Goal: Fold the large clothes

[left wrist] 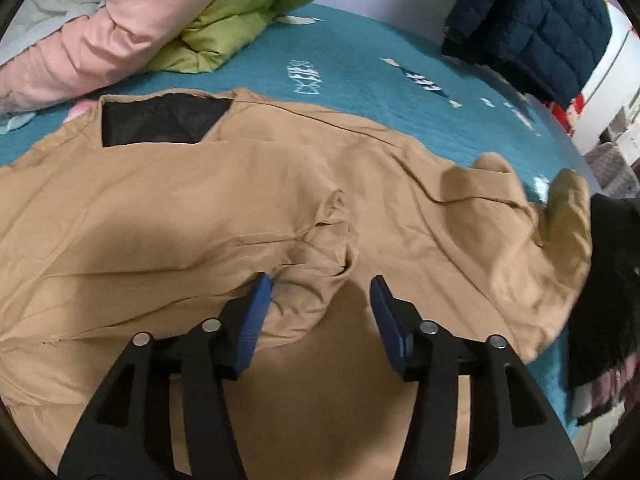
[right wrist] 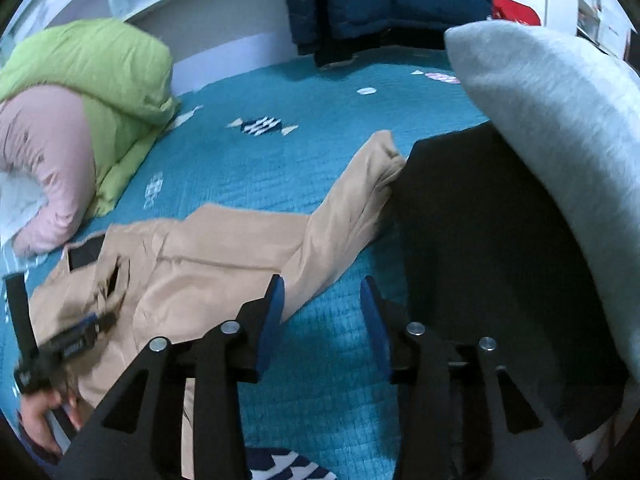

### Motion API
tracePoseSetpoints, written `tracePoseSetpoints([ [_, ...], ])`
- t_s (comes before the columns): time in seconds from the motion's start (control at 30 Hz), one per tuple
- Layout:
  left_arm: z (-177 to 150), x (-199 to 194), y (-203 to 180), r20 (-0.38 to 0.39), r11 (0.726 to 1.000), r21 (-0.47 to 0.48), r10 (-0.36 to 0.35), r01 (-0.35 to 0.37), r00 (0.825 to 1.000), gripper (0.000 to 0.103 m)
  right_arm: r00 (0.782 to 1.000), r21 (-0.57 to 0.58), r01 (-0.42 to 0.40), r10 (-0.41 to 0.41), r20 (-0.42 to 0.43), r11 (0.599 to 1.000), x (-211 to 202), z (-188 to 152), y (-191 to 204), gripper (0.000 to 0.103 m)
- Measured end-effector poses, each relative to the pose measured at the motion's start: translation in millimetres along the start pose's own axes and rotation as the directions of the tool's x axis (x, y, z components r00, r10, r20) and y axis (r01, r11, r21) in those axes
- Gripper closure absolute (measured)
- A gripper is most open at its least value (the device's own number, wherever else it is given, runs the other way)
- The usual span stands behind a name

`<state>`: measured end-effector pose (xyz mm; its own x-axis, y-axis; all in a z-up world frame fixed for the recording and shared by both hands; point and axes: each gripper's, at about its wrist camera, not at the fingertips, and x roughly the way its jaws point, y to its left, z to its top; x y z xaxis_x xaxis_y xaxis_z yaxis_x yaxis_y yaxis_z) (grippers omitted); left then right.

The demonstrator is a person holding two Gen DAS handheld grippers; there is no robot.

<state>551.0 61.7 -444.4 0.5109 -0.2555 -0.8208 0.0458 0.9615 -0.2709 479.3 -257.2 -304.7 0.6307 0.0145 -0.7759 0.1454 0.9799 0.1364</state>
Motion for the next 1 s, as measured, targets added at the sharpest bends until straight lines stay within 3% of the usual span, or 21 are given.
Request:
tracePoseSetpoints([
  [0.13, 4.0, -24.3, -5.6, 0.057, 0.994, 0.003, -0.107, 0.107, 0.993, 0.037, 1.000, 0.096, -0.018, 0.019, -0.015, 0.995, 3.7, 12.0, -7.1, 0.053],
  [0.23, 8.2, -42.5, -3.0, 0.092, 0.993, 0.005, -0.119, 0.120, 0.989, 0.031, 0.999, 0.186, -0.024, 0.032, -0.041, 0.982, 13.1, 21.3, -13.2, 0.051],
  [0.37, 10.8, -60.9, 17.6, 0.095, 1.000, -0.018, 0.016, -0.014, 0.995, 0.027, 0.996, 0.224, 0.041, -0.021, -0.089, 0.974, 34.5, 37.1, -9.8, 0.046],
  [0.43, 7.6, -72.1, 38.8, 0.091, 0.995, -0.058, 0.081, -0.076, 0.993, 0.027, 0.984, 0.223, 0.134, -0.104, -0.143, 0.966, 55.5, 44.5, -5.5, 0.046],
  [0.6, -12.2, -104.2, 93.4, 0.084, 0.980, -0.132, 0.159, -0.147, 0.984, 0.022, 0.963, 0.170, 0.229, -0.198, -0.183, 0.958, 89.4, 52.6, 7.8, 0.045],
  [0.63, -15.9, -109.8, 103.0, 0.082, 0.978, -0.140, 0.170, -0.158, 0.982, 0.022, 0.961, 0.164, 0.238, -0.208, -0.183, 0.957, 93.5, 52.9, 8.4, 0.056],
  [0.7, -24.1, -119.0, 128.3, 0.076, 0.966, -0.161, 0.217, -0.203, 0.973, 0.021, 0.978, 0.180, 0.181, -0.158, -0.135, 0.967, 92.6, 53.8, 7.6, 0.092],
  [0.73, -28.4, -121.4, 140.1, 0.066, 0.961, -0.171, 0.231, -0.217, 0.971, 0.021, 0.981, 0.186, 0.174, -0.155, -0.114, 0.967, 87.7, 54.1, 7.5, 0.094],
  [0.8, -37.8, -126.5, 162.7, 0.061, 0.952, -0.211, 0.238, -0.221, 0.969, 0.021, 0.995, 0.211, 0.100, -0.103, 0.004, 0.972, 60.5, 55.0, 13.7, 0.095],
  [0.87, -46.6, -131.4, 179.8, 0.073, 0.946, -0.250, 0.231, -0.206, 0.970, 0.021, 0.992, 0.166, 0.042, -0.061, 0.111, 0.985, 32.1, 57.4, 31.5, 0.095],
  [1.0, -56.3, -137.3, 195.8, 0.074, 0.941, -0.296, 0.195, -0.165, 0.978, 0.021, 0.953, 0.018, -0.146, 0.136, 0.269, 0.989, -25.4, 64.4, 96.8, 0.095],
])
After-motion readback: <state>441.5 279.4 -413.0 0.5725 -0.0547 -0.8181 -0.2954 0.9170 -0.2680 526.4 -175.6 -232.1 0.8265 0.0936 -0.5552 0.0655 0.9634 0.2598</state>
